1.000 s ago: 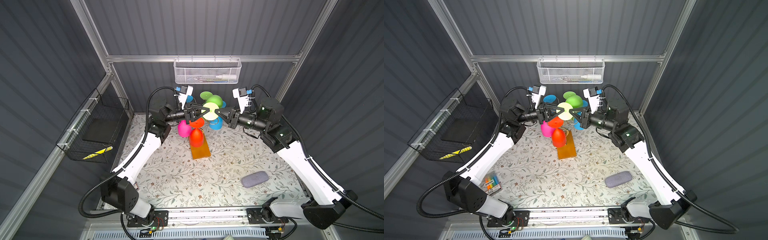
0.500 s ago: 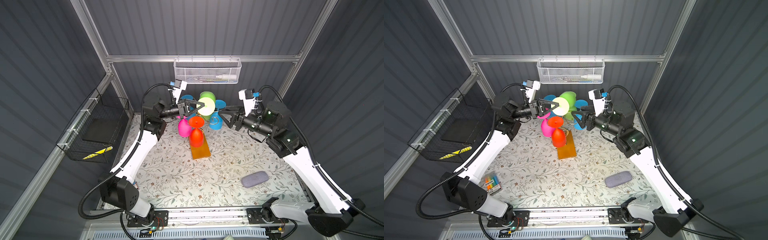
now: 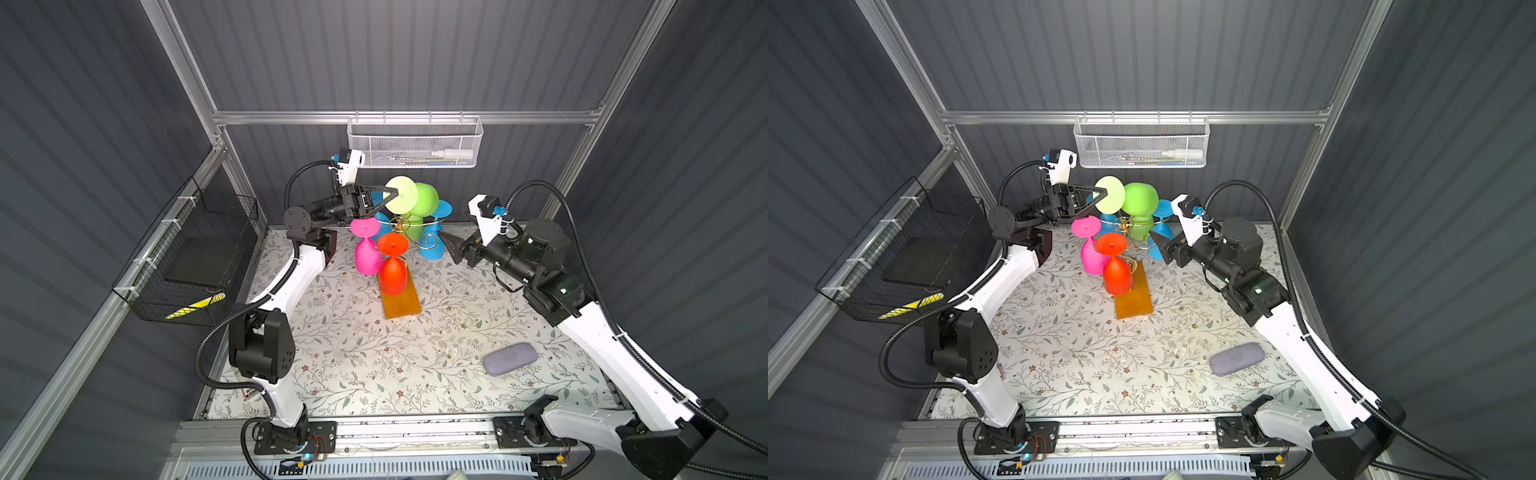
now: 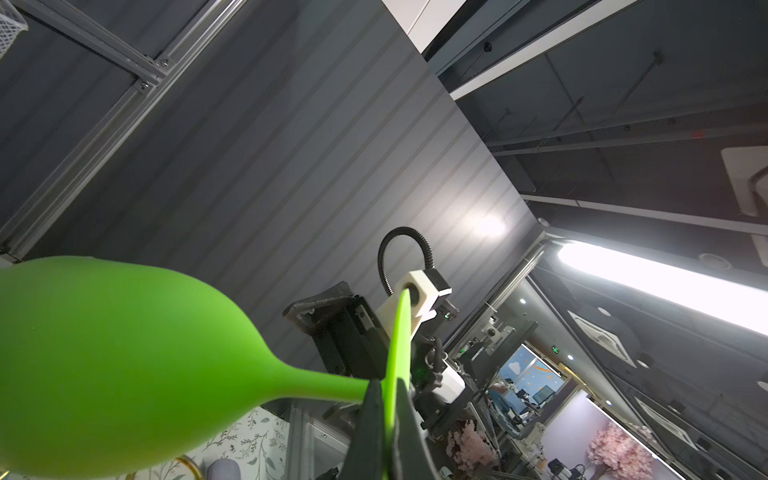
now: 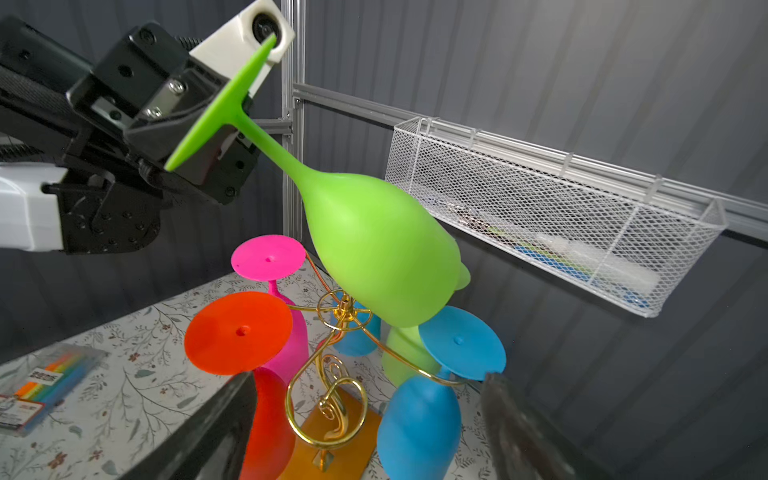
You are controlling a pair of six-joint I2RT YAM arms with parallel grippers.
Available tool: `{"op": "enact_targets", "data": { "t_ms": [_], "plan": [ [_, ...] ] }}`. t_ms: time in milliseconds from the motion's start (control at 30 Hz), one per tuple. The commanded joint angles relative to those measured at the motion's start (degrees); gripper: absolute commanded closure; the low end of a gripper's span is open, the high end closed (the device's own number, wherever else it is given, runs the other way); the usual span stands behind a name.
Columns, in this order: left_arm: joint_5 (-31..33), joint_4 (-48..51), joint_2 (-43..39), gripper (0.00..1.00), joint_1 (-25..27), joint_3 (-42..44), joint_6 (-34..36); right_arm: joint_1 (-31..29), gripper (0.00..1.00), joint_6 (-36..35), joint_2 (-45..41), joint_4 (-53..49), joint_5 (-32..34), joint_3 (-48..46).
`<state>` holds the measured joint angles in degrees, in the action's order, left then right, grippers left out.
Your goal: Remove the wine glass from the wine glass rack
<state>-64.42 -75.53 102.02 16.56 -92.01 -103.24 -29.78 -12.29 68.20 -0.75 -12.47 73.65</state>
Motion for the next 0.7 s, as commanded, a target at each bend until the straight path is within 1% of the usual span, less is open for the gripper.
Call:
{"op": "enact_targets", "data": {
  "t_ms": [0,67,233,367,400,467,667],
  "plan": [
    [-0.74,-7.0,-1.57,1.0,0.05,-2.01,-5.47,-0.28,0.12,-8.5,1.22,7.46,-2.12,-0.77],
    [-1.06,-4.87,-2.79,1.0,0.05,-1.32,-3.44,-0.28,0.11,-10.74,2.69,8.84,-2.84,-0.34],
    [-1.3,1.68,-5.22,1.0,0.08,0.92,2.17,-0.27,0.09,-12.32,5.8,12.15,-6.16,0.87],
    [-1.4,1.59,-5.69,1.0,0.05,1.37,1.82,-0.28,0.08,-13.09,8.35,13.43,-6.17,2.73],
    [-1.38,1.66,-5.84,1.0,0.05,1.52,1.82,-0.25,0.08,-12.89,8.98,13.32,-8.71,3.51],
    [-1.16,1.89,-6.04,1.0,0.05,1.86,1.77,-0.34,0.08,-12.71,9.87,13.39,-9.82,4.54],
    [-0.41,1.95,-6.83,1.0,0.05,3.3,1.64,-0.33,0.06,-12.15,12.68,15.12,-9.84,7.39]
  ]
}}
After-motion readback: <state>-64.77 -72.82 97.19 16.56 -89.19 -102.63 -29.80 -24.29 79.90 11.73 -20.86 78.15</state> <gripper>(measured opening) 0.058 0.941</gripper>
